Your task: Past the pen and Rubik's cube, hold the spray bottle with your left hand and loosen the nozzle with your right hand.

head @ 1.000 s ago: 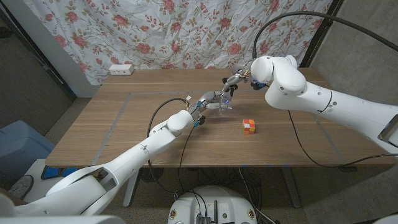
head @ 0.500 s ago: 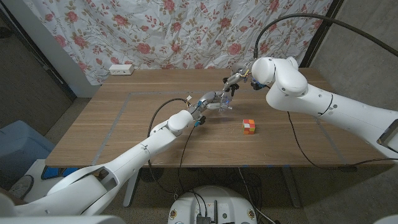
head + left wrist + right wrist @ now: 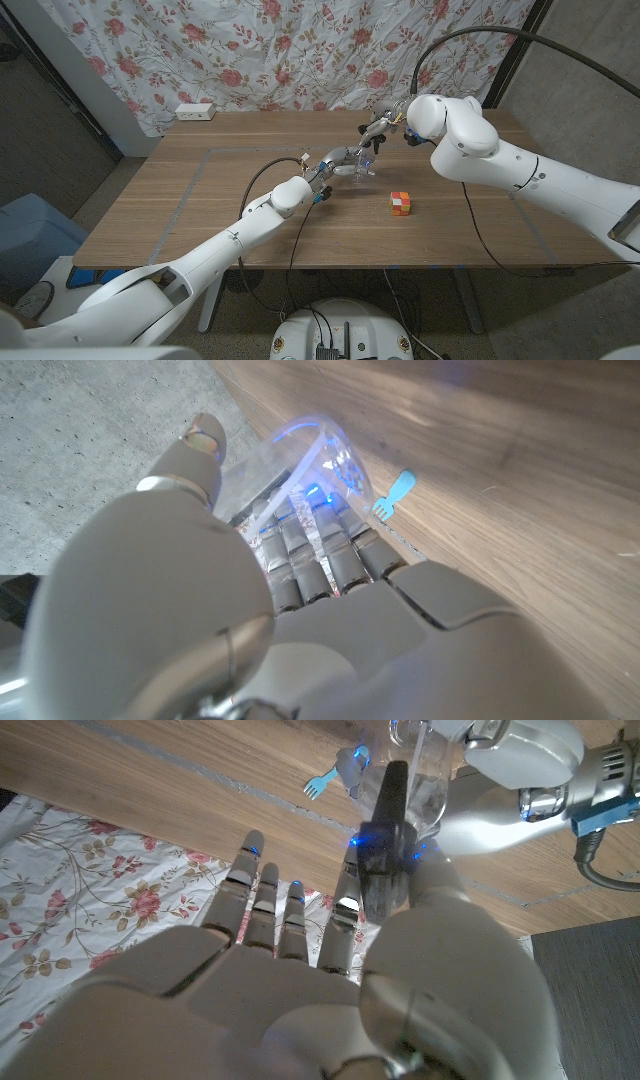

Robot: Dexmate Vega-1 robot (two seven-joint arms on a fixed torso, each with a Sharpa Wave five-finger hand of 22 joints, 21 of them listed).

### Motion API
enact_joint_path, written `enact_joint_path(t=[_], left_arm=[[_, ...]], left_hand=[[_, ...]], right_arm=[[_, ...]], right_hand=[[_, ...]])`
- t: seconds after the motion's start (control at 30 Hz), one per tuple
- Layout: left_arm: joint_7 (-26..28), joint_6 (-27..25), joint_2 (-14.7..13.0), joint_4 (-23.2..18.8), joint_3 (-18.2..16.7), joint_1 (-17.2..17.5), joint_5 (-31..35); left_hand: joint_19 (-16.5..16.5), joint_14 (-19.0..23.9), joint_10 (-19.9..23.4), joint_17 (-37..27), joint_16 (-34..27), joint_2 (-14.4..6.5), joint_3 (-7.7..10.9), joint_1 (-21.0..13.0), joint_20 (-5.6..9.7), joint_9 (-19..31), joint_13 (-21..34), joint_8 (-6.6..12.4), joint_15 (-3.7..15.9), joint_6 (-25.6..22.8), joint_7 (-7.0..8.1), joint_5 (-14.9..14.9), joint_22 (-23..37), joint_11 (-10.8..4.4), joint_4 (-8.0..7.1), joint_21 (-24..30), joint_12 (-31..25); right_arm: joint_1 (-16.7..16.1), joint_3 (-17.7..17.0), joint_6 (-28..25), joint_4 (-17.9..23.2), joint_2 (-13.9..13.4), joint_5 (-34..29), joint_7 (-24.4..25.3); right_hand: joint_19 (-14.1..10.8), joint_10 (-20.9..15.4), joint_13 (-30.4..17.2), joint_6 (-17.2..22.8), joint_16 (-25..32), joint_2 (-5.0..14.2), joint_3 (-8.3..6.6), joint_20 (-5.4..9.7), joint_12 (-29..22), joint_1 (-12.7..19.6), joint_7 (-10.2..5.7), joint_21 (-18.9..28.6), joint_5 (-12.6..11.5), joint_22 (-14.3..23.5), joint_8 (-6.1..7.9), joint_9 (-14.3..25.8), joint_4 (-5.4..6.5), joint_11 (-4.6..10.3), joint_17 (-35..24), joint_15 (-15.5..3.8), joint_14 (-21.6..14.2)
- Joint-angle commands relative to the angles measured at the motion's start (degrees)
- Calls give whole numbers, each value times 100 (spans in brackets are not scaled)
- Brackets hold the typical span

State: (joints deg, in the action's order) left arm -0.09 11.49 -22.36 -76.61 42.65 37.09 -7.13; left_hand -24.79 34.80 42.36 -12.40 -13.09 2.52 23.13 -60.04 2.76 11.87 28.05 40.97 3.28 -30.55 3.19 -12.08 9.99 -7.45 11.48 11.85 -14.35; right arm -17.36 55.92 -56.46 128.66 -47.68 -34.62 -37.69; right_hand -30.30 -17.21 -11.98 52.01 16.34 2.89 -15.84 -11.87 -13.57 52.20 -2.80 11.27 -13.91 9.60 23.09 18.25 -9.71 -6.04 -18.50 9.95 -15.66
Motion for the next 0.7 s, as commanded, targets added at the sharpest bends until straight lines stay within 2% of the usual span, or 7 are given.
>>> enact_joint_path(t=[0.03,0.27,0.7], left_arm=[[-33,-43,2,-22,24,-3,9],[-2,-44,-12,-53,15,24,17],[54,-92,-71,-174,-6,105,34]], left_hand=[[-23,48,40,-19,28,-1057,235,1007,43,6,14,41,575,-172,-162,13,33,12,-182,4,-8],[-21,46,38,-16,31,-1060,247,1008,39,7,17,36,566,-167,-160,12,33,5,-177,3,-6],[-22,43,38,-22,23,-1056,244,1003,39,8,22,32,570,-170,-157,16,33,5,-165,3,-3]], right_arm=[[-205,-185,59,115,-57,147,301],[-274,-292,99,147,-79,331,412],[-279,-334,95,209,-128,489,555]], right_hand=[[-102,-98,-13,151,62,42,-63,7,-29,131,-48,40,7,7,65,6,-21,88,-31,-86,-41],[-148,-154,-11,301,81,52,-96,18,-24,225,-142,32,9,7,115,-20,-28,145,-48,-130,-58],[-168,-216,-10,325,99,54,-113,33,-25,284,-146,20,11,7,117,-44,-22,143,-65,-163,-75]])
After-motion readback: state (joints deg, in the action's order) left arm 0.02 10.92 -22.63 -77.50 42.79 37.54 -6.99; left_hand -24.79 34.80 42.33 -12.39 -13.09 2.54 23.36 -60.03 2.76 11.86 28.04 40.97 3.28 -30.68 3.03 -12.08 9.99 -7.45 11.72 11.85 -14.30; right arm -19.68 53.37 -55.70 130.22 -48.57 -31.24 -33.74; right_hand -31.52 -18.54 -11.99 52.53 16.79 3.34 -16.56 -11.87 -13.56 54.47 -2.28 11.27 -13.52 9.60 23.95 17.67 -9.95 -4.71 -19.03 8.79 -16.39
